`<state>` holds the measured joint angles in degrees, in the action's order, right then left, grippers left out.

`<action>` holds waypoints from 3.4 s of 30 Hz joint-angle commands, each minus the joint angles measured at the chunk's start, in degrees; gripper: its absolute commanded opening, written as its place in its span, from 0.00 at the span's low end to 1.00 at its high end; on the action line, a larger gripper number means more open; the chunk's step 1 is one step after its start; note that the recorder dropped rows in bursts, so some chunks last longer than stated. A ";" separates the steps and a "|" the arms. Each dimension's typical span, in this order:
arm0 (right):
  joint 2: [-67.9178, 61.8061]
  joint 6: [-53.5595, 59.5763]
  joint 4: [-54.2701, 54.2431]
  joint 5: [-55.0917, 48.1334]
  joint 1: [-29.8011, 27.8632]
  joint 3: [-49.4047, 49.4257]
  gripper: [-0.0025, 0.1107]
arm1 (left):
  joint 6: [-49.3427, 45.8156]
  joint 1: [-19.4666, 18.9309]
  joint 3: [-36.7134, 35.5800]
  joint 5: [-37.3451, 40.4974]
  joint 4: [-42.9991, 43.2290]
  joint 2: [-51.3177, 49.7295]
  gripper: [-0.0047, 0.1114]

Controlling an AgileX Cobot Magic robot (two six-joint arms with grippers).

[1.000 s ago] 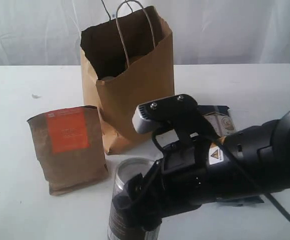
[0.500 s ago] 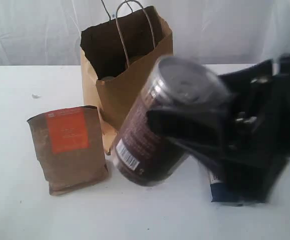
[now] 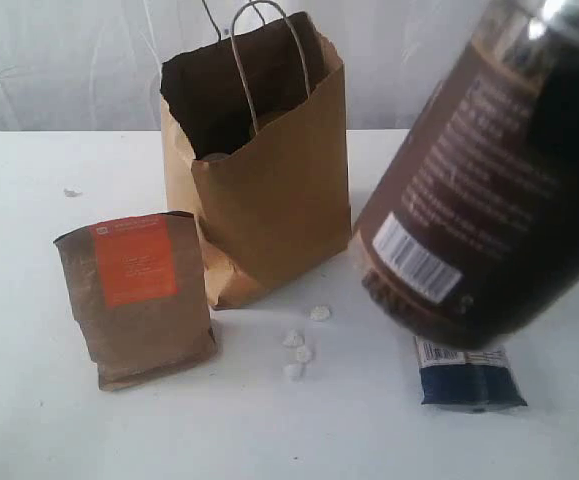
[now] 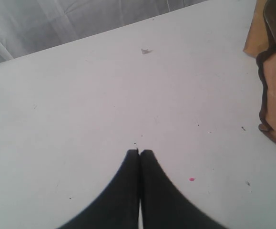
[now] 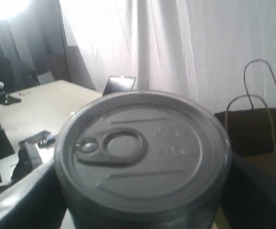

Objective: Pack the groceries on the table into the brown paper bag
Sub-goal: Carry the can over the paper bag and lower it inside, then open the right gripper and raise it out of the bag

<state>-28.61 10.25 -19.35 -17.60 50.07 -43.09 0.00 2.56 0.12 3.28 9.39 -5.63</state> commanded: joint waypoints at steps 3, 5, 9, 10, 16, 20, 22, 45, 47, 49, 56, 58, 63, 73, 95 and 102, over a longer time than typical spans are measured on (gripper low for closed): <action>-6.00 6.14 -0.10 40.21 0.13 -0.30 0.08 | 0.00 0.19 -0.12 -0.26 0.05 0.28 0.04; -10.54 9.38 -2.22 52.16 0.13 -0.30 0.08 | 0.00 0.19 -0.12 -0.26 0.05 0.28 0.04; -22.88 12.03 -13.16 70.96 0.13 -0.30 0.08 | 0.00 0.19 -0.12 -0.26 0.05 0.28 0.04; -25.10 12.03 -15.37 72.26 0.13 -0.30 0.08 | 0.00 0.19 -0.12 -0.26 0.05 0.28 0.04; -36.04 12.16 -18.36 72.70 0.13 -0.30 0.08 | 0.00 0.19 -0.12 -0.26 0.05 0.28 0.04; -41.13 17.07 -19.67 82.53 -0.03 -0.58 0.08 | 0.00 0.19 -0.12 -0.26 0.05 0.28 0.04; -42.64 16.65 -22.29 82.52 -1.03 -1.73 0.08 | 0.00 0.19 -0.12 -0.26 0.05 0.28 0.04; -51.34 5.87 -14.09 34.12 -17.95 -21.88 0.02 | 0.00 0.19 -0.12 -0.26 0.05 0.28 0.04; -53.13 4.54 -14.09 34.12 -18.74 -23.31 0.02 | 0.00 0.19 -0.12 -0.26 0.05 0.28 0.04; -54.65 3.36 -14.09 35.11 -19.58 -24.82 0.02 | 0.00 0.19 -0.12 -0.26 0.05 0.28 0.04; -58.94 -3.31 -14.47 52.45 -19.88 -25.65 0.02 | 0.00 0.19 -0.12 -0.26 0.05 0.28 0.04; -60.31 -7.09 -14.47 57.46 -19.88 -25.65 0.02 | 0.00 0.19 -0.12 -0.26 0.05 0.28 0.04; -65.14 -18.99 -13.13 68.25 -19.88 -25.65 0.02 | 0.00 0.52 -0.12 -0.26 0.05 0.28 0.04; -72.77 -26.45 4.35 69.62 -19.88 -27.32 0.02 | 0.00 2.27 -0.12 -0.26 0.05 0.28 0.04; -73.56 -35.97 33.10 59.21 -19.88 -28.36 0.31 | 0.00 2.27 -0.12 -0.26 0.05 0.28 0.04; -73.95 -35.97 32.76 58.11 -19.88 -28.36 0.45 | 0.00 2.27 -0.12 -0.26 0.05 0.28 0.04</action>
<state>-102.99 -25.49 14.01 38.69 30.40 -70.64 0.00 4.58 0.12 3.28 9.39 -5.63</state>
